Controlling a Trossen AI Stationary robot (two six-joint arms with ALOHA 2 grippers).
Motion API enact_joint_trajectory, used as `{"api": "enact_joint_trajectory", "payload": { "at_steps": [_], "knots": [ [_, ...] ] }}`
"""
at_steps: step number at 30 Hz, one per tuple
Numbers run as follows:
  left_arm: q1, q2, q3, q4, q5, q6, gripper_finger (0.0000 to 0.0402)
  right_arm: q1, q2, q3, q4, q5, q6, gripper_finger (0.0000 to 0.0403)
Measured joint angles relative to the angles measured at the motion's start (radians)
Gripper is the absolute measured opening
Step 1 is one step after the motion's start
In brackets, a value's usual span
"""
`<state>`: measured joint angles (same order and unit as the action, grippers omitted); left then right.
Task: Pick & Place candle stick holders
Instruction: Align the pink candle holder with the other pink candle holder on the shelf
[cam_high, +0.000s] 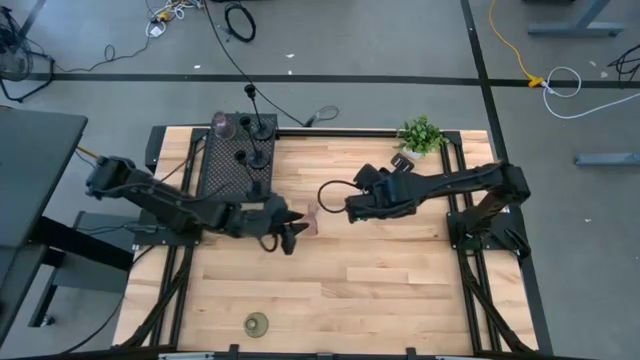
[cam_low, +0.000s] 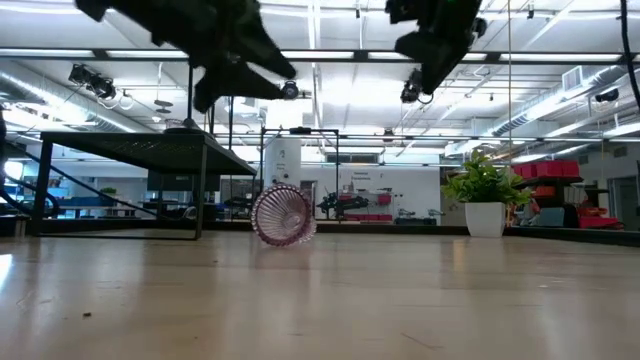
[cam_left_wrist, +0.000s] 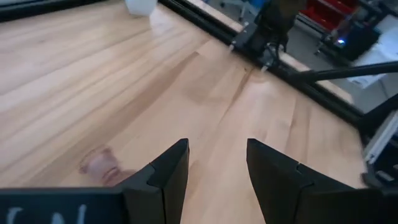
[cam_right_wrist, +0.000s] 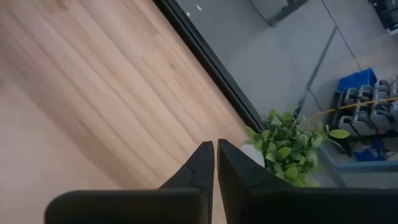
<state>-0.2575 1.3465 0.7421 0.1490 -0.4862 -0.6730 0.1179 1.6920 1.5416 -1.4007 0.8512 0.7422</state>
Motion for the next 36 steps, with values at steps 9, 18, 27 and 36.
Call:
{"api": "enact_joint_trajectory", "payload": {
  "at_steps": [9, 18, 27, 36],
  "knots": [
    [0.11, 0.109, 0.175, -0.223, 0.053, -0.033, 0.0164, 0.061, -0.036, 0.0, -0.051, -0.004, 0.032, 0.0022],
    [0.167, 0.209, 0.293, -0.319, 0.149, -0.08, 0.0164, 0.111, -0.038, 0.0, -0.17, -0.005, 0.165, 0.0022],
    [0.241, 0.302, 0.318, -0.384, 0.212, -0.184, 0.0165, 0.167, -0.044, -0.001, -0.171, -0.004, 0.174, 0.0022],
    [0.298, 0.316, 0.318, -0.377, 0.313, -0.187, 0.0165, 0.201, -0.043, -0.001, -0.17, 0.003, 0.181, 0.0022]
  ]
}}
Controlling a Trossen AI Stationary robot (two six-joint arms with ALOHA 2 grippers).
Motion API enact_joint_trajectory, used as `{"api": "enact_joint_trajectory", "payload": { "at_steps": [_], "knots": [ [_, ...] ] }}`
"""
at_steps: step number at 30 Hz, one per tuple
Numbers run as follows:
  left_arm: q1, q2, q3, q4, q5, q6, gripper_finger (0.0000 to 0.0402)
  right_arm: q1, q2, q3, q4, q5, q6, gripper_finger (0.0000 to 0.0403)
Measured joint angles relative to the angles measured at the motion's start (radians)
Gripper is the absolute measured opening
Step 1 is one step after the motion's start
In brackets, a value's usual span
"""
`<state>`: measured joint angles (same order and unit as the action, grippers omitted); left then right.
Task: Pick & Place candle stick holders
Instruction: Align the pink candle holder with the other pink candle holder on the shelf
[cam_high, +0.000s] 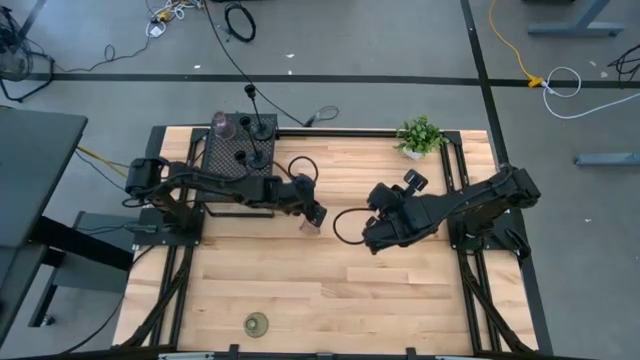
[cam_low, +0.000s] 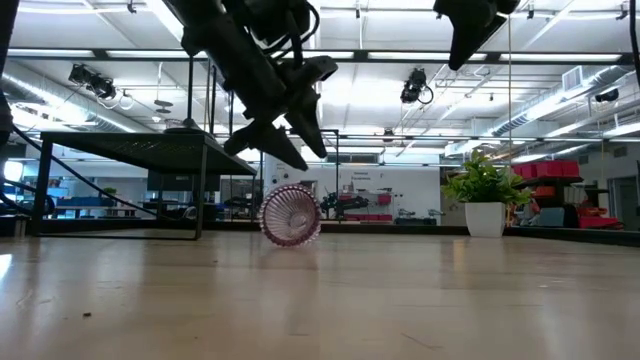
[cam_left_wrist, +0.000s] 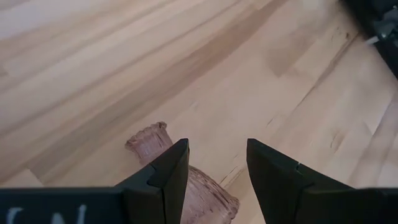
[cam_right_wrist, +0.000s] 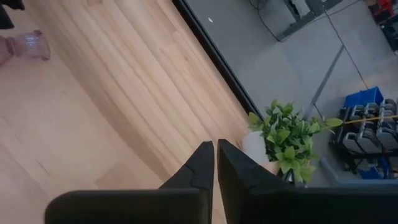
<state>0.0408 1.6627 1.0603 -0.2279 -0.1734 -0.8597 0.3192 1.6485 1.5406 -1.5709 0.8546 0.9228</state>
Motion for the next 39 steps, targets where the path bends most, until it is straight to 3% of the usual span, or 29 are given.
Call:
{"api": "enact_joint_trajectory", "payload": {
  "at_steps": [21, 29, 39],
  "knots": [
    [0.079, 0.129, -0.001, 0.034, 0.135, 0.007, 0.0165, 0.012, 0.001, -0.001, 0.0, 0.002, 0.012, 0.0022],
    [0.097, 0.125, 0.0, 0.017, 0.166, 0.059, 0.0165, 0.012, 0.001, -0.034, 0.003, 0.0, 0.016, 0.0022],
    [0.108, 0.126, 0.0, -0.042, 0.229, -0.002, 0.0165, 0.012, 0.001, -0.083, 0.001, -0.009, 0.041, 0.0022]
  ]
}}
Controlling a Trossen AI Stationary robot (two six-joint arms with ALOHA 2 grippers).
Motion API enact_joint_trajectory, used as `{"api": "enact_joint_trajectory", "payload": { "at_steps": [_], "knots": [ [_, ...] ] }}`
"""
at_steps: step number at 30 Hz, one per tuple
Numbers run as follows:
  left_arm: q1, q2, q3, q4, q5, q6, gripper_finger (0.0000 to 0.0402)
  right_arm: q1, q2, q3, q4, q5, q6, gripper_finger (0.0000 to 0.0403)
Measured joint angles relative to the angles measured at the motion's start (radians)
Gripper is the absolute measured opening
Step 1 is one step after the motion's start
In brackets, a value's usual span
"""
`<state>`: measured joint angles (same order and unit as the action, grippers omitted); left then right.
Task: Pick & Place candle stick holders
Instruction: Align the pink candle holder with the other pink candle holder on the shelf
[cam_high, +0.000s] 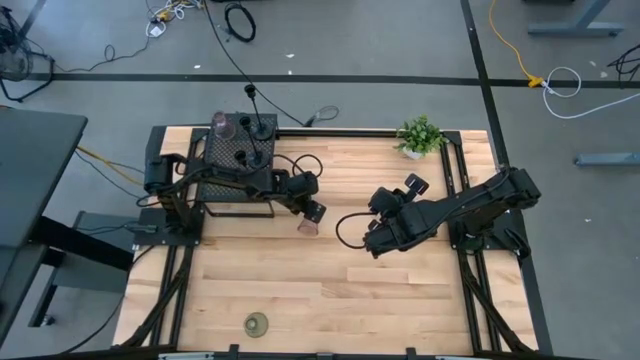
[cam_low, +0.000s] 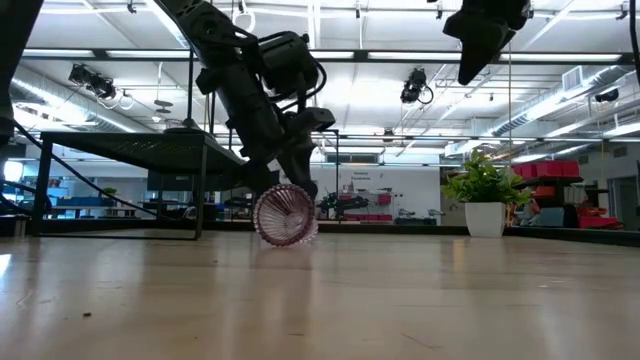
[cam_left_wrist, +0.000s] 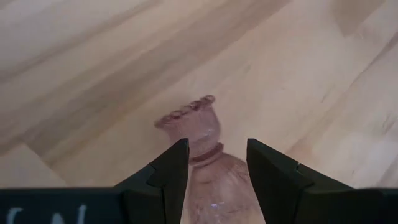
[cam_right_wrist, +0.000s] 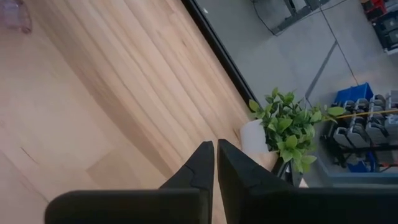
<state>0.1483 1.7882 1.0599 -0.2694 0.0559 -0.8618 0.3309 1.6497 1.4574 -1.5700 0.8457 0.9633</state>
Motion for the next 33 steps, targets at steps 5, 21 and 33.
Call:
{"api": "enact_joint_trajectory", "payload": {
  "at_steps": [5, 21, 33],
  "knots": [
    [0.006, 0.0, 0.0, -0.026, -0.007, -0.007, 0.0165, 0.0, 0.0, -0.021, -0.001, -0.011, 0.023, 0.0022],
    [0.019, 0.133, 0.007, 0.033, 0.058, -0.02, 0.0164, 0.0, 0.0, -0.023, 0.002, -0.016, 0.023, 0.0022],
    [0.007, 0.135, 0.006, 0.03, 0.054, -0.021, 0.0159, 0.0, 0.0, -0.023, 0.016, -0.016, 0.023, 0.0022]
  ]
}}
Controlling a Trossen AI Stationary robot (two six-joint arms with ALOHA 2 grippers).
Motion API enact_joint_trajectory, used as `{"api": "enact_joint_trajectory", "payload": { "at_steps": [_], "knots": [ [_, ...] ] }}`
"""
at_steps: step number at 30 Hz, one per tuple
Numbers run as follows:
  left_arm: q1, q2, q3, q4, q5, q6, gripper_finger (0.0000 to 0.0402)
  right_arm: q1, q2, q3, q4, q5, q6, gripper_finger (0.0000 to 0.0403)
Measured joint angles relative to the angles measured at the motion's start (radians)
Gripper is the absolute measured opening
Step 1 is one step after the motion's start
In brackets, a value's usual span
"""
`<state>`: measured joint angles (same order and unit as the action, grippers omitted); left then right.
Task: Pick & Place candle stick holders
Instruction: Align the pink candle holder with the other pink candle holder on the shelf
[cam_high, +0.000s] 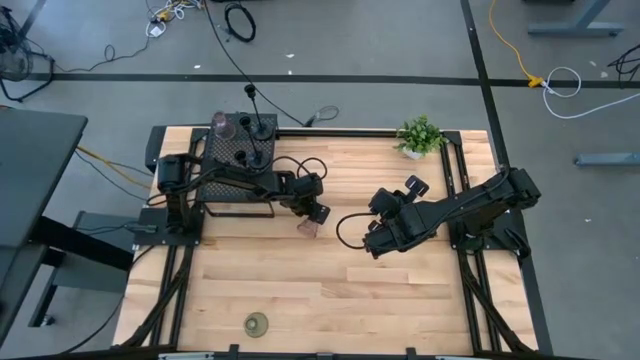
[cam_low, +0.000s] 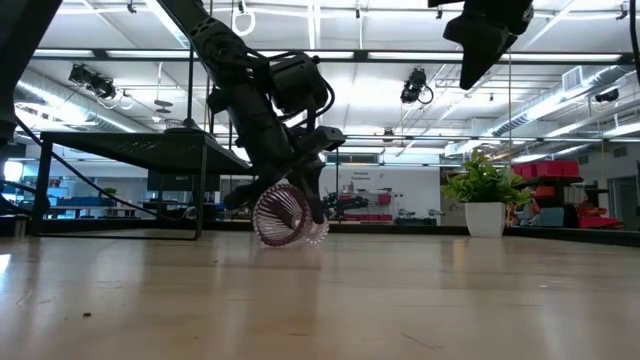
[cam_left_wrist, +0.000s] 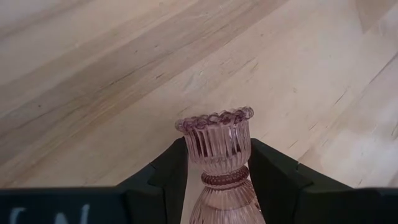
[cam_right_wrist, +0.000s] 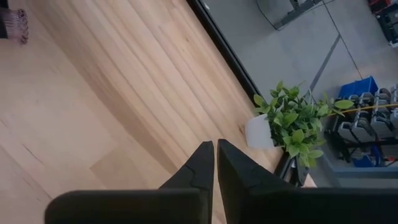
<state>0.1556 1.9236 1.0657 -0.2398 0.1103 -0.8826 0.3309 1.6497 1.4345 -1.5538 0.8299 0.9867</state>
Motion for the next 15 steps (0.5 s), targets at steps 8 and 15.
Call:
{"api": "enact_joint_trajectory", "payload": {
  "at_steps": [8, 15],
  "knots": [
    [-0.023, 0.0, -0.001, -0.001, 0.01, 0.029, 0.0138, 0.0, 0.0, 0.0, 0.025, -0.003, 0.0, 0.0022],
    [-0.034, 0.001, 0.015, -0.036, 0.022, 0.084, 0.0141, 0.0, 0.0, 0.0, 0.028, -0.01, -0.001, 0.0022]
  ]
}}
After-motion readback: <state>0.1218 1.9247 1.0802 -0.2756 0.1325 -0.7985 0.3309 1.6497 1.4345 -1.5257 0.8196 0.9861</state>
